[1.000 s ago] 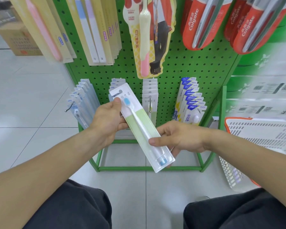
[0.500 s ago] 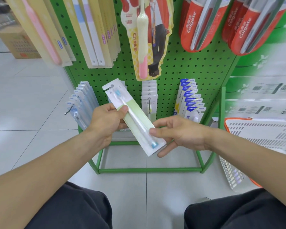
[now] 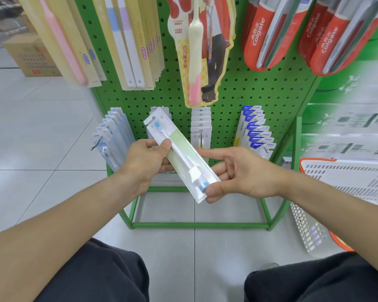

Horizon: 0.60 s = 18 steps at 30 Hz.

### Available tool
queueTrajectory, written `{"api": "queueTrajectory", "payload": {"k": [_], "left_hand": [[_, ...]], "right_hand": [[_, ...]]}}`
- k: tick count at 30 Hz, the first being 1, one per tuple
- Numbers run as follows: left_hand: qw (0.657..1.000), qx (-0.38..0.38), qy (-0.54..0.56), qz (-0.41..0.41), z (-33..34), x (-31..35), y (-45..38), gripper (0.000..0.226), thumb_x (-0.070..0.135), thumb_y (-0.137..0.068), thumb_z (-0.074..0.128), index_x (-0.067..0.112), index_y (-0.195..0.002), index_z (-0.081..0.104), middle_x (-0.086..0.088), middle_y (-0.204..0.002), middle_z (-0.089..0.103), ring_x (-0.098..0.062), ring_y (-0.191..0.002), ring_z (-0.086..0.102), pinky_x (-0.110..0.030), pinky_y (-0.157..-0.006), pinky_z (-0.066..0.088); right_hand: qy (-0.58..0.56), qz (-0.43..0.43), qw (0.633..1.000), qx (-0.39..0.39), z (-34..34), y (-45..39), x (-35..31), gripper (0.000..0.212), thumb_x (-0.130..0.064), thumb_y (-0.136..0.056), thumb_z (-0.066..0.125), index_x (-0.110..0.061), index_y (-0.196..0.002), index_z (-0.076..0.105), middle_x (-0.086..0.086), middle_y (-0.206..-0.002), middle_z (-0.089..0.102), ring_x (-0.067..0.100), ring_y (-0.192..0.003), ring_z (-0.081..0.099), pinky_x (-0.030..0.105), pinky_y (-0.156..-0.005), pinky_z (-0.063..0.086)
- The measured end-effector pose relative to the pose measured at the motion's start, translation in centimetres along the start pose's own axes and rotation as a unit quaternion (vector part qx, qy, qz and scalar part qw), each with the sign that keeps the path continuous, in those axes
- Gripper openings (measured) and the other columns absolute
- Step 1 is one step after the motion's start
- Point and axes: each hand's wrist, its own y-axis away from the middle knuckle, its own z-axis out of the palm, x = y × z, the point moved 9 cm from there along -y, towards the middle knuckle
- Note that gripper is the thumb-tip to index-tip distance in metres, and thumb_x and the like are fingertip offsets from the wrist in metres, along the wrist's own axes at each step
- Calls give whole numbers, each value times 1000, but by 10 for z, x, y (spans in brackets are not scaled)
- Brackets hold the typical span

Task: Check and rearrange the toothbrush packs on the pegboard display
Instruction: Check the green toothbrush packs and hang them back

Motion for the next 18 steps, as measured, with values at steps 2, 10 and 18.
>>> {"api": "queueTrajectory", "payload": {"k": [2,10,18], "left_hand": [[997,-11,-71,16,3,3,0,29,19,-103,56,1,-125,60,-18,-105,73,-24,-77,72,-29,-62,61],[996,-73,-47,36,26,14,18,36,26,-102,57,1,-128,53,-6,-92,65,-18,-72,74,-34,-70,63],[995,-91,-10,27,30,12,22,28,3,-106,38,17,-102,62,-5,-104,74,-18,-86,76,-30,-66,62]], "right_hand": [[59,0,998,2,-1,1,4,77,12,-87,68,-42,-136,44,14,-105,77,28,-88,75,39,-84,62],[359,-28,932,40,3,5,-7,76,-35,-80,84,-39,-146,47,-15,-105,70,1,-91,67,15,-80,55],[322,-1,941,108,-5,0,-2,94,-53,-76,81,-38,-152,27,-16,-120,49,3,-96,62,29,-86,56]]}}
